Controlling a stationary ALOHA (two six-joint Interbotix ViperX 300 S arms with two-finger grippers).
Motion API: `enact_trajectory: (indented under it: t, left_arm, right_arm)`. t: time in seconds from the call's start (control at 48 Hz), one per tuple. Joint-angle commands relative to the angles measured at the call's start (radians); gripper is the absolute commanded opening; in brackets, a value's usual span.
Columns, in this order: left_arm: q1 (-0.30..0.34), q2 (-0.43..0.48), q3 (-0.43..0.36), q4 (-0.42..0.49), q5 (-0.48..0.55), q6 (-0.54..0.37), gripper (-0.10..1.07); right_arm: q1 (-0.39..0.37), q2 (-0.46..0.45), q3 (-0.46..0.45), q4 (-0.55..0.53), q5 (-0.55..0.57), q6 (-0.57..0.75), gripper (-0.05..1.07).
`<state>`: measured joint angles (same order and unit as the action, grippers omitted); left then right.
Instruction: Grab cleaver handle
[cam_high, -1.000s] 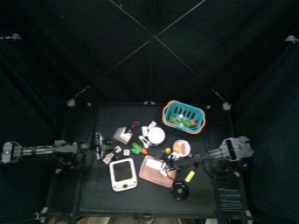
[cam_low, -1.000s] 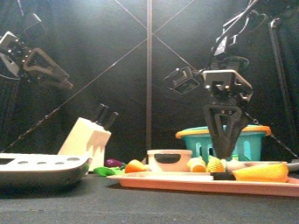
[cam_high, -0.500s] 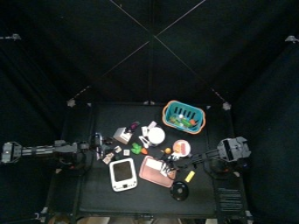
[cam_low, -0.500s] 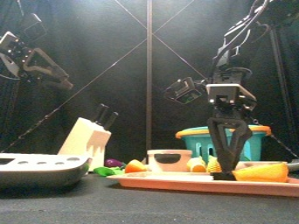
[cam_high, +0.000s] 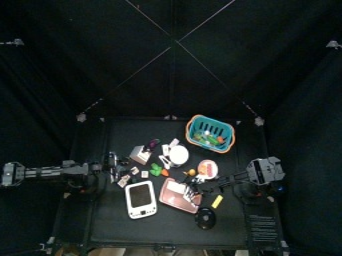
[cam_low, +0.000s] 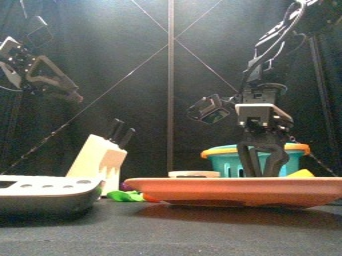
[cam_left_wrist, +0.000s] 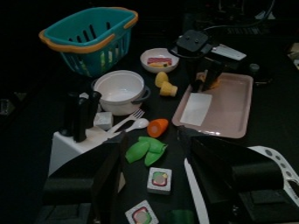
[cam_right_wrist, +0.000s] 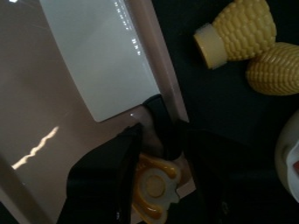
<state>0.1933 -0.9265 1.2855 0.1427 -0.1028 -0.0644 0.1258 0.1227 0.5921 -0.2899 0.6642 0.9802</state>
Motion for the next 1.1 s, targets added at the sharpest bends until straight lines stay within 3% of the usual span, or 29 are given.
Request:
enact_trajectory:
  t: [0.0, 0.417, 0.833, 1.083]
  left_arm:
    - [0.002, 0.005, -0.012, 0.000, -0.005, 0.002, 0.87]
    - [0.003, 0.003, -0.011, 0.000, -0.003, 0.002, 0.87]
    - [0.003, 0.003, -0.011, 0.000, -0.003, 0.002, 0.87]
    - [0.003, 0.005, -0.011, 0.000, -0.003, 0.002, 0.87]
  right_arm:
    - [0.000, -0.006, -0.012, 0.002, -0.003, 0.000, 0.77]
    - [0.002, 0.008, -0.023, 0.000, 0.012, 0.000, 0.54]
    - [0.034, -0.017, -0.167, -0.089, 0.195, -0.003, 0.53]
    - [0.060, -0.017, -0.206, -0.109, 0.249, -0.002, 0.53]
